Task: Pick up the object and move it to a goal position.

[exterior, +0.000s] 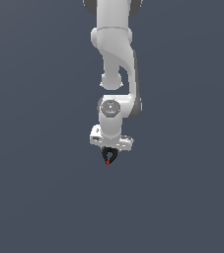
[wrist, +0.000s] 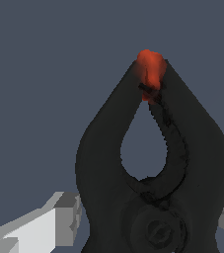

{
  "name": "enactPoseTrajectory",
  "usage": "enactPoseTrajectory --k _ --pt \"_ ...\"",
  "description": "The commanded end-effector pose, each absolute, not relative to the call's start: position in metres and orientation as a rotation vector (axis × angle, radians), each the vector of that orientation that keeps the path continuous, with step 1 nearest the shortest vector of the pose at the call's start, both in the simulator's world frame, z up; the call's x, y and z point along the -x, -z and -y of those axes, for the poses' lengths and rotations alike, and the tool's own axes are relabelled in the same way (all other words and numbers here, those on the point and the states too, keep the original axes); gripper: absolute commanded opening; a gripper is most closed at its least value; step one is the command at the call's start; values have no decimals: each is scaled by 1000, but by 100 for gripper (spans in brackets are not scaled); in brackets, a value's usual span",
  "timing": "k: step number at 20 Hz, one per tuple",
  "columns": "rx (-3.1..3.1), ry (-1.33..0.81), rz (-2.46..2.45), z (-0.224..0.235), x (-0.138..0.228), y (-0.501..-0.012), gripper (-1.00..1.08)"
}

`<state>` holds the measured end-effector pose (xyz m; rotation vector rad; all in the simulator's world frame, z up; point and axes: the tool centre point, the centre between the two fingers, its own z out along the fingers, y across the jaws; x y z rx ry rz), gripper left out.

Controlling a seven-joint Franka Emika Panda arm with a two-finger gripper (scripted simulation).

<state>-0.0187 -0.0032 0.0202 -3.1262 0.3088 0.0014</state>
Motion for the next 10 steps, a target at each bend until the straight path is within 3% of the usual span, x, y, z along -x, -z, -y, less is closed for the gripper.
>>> enactPoseTrajectory --k 1,10 --pt "3126 0 -309 3 18 -19 -100" --pt "3126 0 -309 -2 19 -27 -100"
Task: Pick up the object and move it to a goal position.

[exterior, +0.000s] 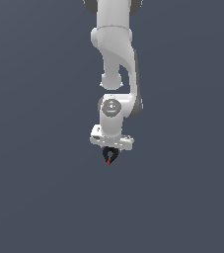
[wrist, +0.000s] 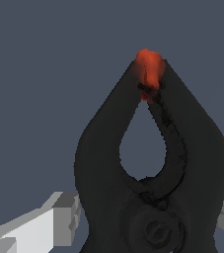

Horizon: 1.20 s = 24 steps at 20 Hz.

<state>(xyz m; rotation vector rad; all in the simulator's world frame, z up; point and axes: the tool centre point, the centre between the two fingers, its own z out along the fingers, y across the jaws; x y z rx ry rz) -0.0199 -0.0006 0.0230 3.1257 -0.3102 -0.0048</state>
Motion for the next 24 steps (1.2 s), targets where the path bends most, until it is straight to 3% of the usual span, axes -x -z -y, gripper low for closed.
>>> enactPoseTrajectory --k 1,9,24 --pt "-3126 0 309 -5 19 -30 -100" --pt "-3126 0 309 -41 22 -76 -100" --pt "-3125 0 310 -149 28 -215 -100"
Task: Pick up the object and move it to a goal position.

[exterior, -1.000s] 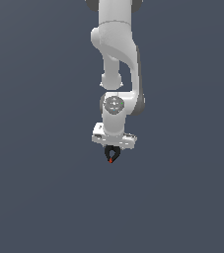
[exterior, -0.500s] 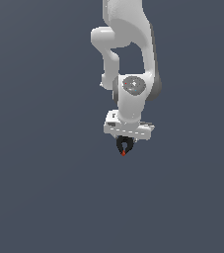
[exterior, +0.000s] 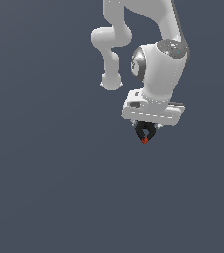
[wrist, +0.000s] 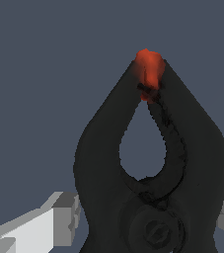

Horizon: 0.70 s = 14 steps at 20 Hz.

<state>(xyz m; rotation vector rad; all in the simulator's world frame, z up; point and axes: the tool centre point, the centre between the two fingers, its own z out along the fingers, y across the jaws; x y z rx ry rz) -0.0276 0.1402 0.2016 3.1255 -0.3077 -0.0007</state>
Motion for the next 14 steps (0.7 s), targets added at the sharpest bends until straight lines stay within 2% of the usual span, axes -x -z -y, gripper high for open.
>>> enactPoseTrajectory --k 1,7,14 --pt "-3125 0 310 -155 28 -222 -100" --pt "-3126 0 310 -178 27 -251 -100" --pt "-3126 0 310 -186 26 -259 -100"
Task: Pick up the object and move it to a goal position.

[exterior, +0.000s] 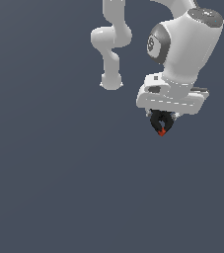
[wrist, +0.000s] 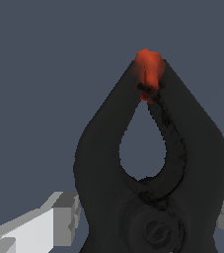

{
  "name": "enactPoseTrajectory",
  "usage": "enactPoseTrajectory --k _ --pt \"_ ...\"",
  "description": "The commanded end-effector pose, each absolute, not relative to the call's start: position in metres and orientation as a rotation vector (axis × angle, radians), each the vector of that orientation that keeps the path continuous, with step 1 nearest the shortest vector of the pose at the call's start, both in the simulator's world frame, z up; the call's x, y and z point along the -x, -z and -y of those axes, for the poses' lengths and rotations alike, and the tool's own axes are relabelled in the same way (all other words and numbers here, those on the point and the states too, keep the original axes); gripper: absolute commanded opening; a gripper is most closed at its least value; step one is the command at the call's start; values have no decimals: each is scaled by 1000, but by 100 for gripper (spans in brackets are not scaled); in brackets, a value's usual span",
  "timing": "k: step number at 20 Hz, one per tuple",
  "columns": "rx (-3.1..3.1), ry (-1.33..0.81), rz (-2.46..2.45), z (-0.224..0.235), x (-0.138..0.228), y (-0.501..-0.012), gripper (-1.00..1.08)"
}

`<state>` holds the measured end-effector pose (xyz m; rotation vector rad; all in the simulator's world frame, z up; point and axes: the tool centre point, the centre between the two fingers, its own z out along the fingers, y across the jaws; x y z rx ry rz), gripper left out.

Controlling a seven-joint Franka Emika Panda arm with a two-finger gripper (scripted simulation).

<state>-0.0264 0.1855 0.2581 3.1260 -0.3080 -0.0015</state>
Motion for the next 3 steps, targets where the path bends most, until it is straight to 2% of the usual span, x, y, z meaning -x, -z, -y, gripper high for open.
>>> enactPoseTrajectory --k 1,3 --pt "-3126 0 310 -185 25 -259 -100" --pt "-3126 0 310 -184 25 -257 -100"
